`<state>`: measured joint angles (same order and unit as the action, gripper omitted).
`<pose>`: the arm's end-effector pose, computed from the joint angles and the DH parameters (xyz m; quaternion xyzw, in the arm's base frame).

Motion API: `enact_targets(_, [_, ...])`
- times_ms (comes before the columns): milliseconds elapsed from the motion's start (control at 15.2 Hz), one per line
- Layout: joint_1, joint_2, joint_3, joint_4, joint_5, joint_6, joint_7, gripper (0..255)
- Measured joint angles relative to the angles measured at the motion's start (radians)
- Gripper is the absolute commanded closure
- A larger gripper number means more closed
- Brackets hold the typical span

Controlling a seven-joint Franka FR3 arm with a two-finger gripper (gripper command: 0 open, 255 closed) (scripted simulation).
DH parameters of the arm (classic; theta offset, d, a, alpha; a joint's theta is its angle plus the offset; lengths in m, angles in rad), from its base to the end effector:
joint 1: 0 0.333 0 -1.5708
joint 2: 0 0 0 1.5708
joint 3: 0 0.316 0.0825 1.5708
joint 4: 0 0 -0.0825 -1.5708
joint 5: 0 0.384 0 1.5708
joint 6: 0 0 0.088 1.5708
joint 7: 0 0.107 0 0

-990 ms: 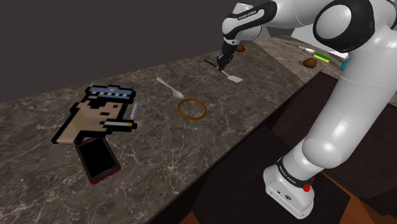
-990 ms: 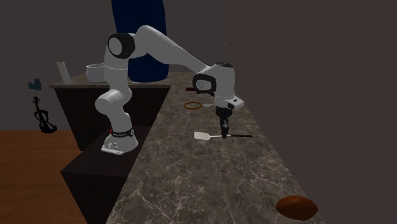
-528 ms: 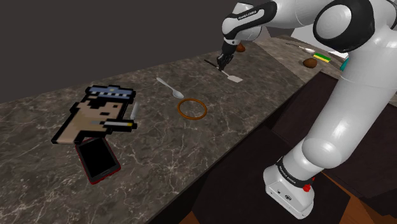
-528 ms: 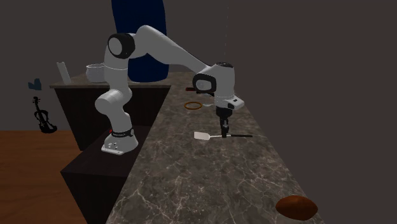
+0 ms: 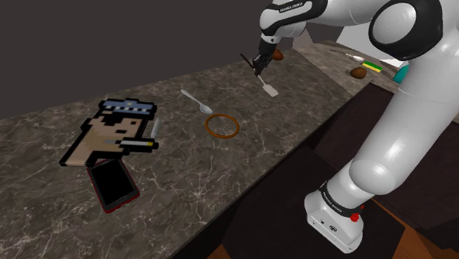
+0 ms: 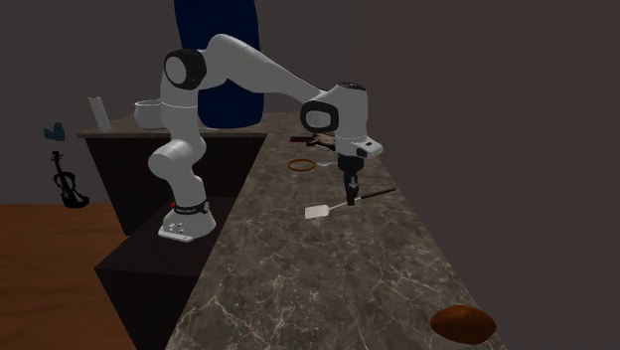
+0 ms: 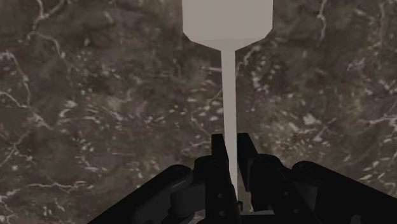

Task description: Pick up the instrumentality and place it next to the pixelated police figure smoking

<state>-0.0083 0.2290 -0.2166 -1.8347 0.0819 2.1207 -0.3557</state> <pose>0.6098 -0.1281 0.4143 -0.9983 -0.0485 -0.0334 0.0018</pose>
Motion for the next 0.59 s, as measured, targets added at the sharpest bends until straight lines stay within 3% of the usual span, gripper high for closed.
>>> enact_targets(594, [0.0,-0.03,-0.004,0.084,-0.011,-0.113,0.007,255])
